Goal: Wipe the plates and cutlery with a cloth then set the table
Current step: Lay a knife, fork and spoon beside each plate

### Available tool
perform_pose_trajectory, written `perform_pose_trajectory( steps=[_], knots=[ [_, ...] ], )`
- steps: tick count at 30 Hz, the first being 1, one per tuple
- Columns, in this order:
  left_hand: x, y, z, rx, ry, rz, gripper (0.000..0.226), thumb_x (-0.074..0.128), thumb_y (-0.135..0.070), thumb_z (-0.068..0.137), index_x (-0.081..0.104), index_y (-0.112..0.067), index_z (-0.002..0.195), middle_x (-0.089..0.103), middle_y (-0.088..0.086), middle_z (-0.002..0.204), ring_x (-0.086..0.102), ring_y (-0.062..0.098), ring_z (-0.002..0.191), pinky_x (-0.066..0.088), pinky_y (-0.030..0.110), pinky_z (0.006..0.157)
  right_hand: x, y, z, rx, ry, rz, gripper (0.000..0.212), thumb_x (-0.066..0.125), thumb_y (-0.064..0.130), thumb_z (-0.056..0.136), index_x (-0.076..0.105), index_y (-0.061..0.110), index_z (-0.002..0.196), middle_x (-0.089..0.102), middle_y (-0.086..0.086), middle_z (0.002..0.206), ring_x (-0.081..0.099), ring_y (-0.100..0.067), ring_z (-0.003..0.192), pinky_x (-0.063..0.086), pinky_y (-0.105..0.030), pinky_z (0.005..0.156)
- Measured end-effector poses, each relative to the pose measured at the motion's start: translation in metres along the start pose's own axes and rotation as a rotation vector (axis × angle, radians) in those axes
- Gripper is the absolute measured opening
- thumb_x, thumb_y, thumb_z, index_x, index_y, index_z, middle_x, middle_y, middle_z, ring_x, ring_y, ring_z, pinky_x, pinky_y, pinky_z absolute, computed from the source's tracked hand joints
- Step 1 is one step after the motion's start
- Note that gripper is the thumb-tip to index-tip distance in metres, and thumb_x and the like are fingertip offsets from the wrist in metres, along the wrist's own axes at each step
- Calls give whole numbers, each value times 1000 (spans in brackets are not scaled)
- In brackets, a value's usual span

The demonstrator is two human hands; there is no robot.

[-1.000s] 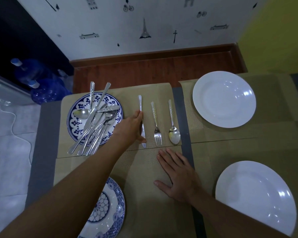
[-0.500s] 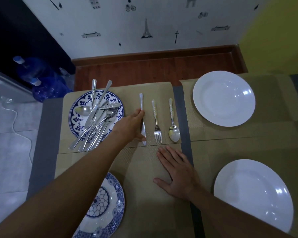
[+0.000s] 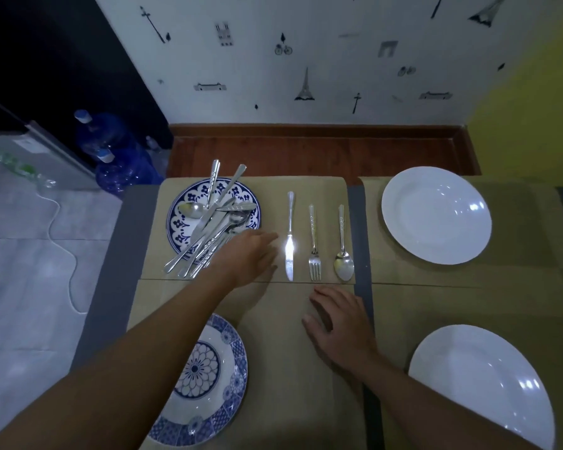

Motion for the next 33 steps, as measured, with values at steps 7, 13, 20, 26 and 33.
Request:
perform_pose_trajectory(
  steps=[7, 13, 20, 26, 33],
  knots=[
    [-21, 35, -30, -158, -208, -37, 31, 56, -26, 101, 67, -10, 125, 67, 12, 119, 57, 30, 114, 49, 41, 93, -12, 37, 57, 5, 42, 110, 20, 64, 36, 96, 72, 19, 104, 66, 8, 99, 57, -12, 95, 53, -37, 84],
    [-34, 85, -52, -279, -330, 30, 28, 56, -22, 99, 69, -5, 118, 69, 15, 115, 61, 30, 106, 51, 43, 88, -18, 75, 123, 22, 71, 175, 11, 68, 31, 95, 72, 21, 97, 67, 7, 92, 62, -12, 80, 53, -33, 75],
    [-27, 129, -69, -314, -228, 22, 37, 39, -26, 105, 64, -5, 123, 58, 12, 135, 48, 24, 131, 44, 42, 110, -14, 103, 180, 100, 109, 220, 14, 69, 30, 95, 75, 20, 102, 66, 14, 83, 58, 1, 72, 56, -31, 73],
    [-9, 149, -83, -314, -139, 9, 55, 24, -39, 108, 40, -9, 151, 29, 5, 163, 8, 13, 154, 26, 37, 122, -3, 116, 211, 164, 154, 211, 16, 69, 27, 95, 73, 17, 106, 66, 12, 83, 61, -4, 77, 54, -29, 77],
    [-16, 147, -84, -292, -151, 5, 50, 26, -36, 108, 43, -11, 149, 34, 3, 161, 10, 11, 152, 25, 31, 117, 11, 123, 241, 209, 219, 87, 37, 73, 27, 91, 65, 13, 124, 65, -6, 112, 62, -23, 99, 43, -29, 79]
  ],
)
Point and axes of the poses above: each hand's wrist, its own z-axis towards the middle knuckle, its own x-axis out of the palm, y = z × x, the point moved 1 cm from there along z, towards the middle knuckle
